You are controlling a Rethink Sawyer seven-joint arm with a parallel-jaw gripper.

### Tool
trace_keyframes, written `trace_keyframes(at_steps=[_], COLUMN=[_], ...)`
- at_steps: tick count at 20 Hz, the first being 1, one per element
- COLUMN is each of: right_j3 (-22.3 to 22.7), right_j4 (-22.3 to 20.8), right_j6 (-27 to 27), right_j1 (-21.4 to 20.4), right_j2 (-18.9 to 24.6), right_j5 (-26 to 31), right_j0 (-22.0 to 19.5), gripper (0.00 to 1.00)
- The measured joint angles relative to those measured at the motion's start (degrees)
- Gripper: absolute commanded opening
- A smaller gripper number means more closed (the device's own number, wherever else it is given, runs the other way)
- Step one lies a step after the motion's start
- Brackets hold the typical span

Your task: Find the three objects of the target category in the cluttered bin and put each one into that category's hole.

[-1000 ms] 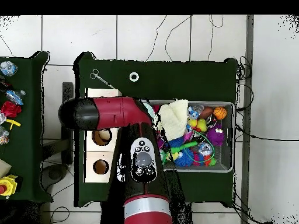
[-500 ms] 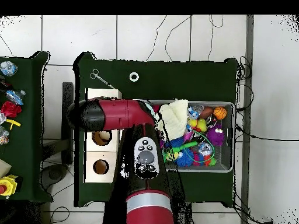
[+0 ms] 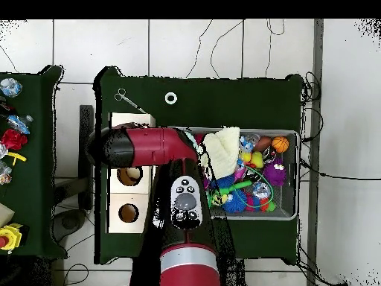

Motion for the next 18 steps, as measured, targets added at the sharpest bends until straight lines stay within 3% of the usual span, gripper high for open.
trace_keyframes(at_steps=[10, 18], right_j3=[0.01, -0.62], right_j4=[1.20, 2.85], right_j6=[0.00, 0.00], right_j1=[-1.60, -3.63], right_j2=[-0.59, -0.72], right_j5=[3.77, 10.20], right_j0=[0.12, 0.16], gripper=[1.00, 1.00])
